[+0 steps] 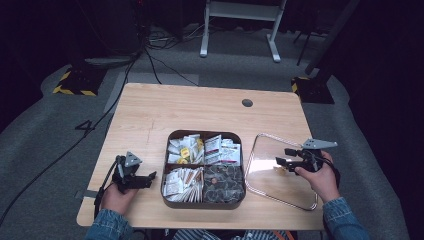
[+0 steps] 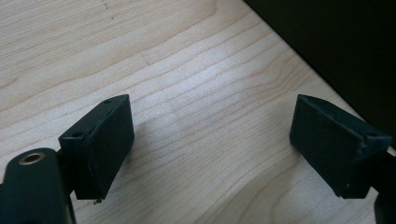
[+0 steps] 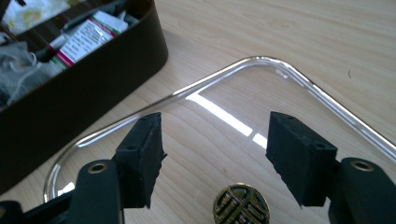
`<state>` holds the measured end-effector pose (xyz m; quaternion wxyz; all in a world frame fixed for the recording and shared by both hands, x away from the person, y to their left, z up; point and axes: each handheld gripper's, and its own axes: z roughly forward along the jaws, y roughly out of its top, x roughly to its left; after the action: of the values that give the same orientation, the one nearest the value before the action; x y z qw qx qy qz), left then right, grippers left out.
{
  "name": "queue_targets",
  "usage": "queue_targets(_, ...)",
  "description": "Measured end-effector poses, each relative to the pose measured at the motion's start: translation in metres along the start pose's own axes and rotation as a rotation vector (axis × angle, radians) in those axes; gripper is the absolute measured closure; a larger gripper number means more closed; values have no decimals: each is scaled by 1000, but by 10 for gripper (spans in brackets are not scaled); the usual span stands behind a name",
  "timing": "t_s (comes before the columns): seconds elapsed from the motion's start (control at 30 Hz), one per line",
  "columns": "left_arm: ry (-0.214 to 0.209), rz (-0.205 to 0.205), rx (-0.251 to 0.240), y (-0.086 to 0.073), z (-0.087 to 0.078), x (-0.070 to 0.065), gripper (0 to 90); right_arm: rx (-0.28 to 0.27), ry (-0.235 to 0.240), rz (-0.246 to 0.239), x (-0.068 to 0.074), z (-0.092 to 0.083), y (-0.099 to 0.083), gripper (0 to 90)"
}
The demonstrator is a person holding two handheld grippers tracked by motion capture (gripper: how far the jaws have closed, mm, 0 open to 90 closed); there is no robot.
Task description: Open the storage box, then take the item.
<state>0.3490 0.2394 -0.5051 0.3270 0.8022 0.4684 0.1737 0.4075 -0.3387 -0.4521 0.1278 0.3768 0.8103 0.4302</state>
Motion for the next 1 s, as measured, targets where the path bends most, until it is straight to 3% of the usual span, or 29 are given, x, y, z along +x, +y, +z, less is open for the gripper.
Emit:
queue_targets(0.2, 6, -3, -3, 0, 0, -1, 141, -32, 28, -6, 8, -8, 13, 402)
queue_targets(0.3, 8, 0, -2, 1, 1, -1, 140, 2, 54, 10, 11, -13, 19, 563)
queue_targets(0.37, 8, 0, -3, 1, 1, -1, 140, 31, 75, 34, 13, -15, 25, 591)
queue_targets(0.7, 7, 0, -3, 1, 1, -1, 140, -44, 96, -21, 32, -21, 53, 571)
queue_targets(0.9, 7, 0, -3, 1, 1, -1, 141, -61, 135, -59, 45, -11, 68, 543)
queue_targets(1.0, 7, 0, -3, 1, 1, -1, 141, -63, 163, -90, 51, -2, 74, 575)
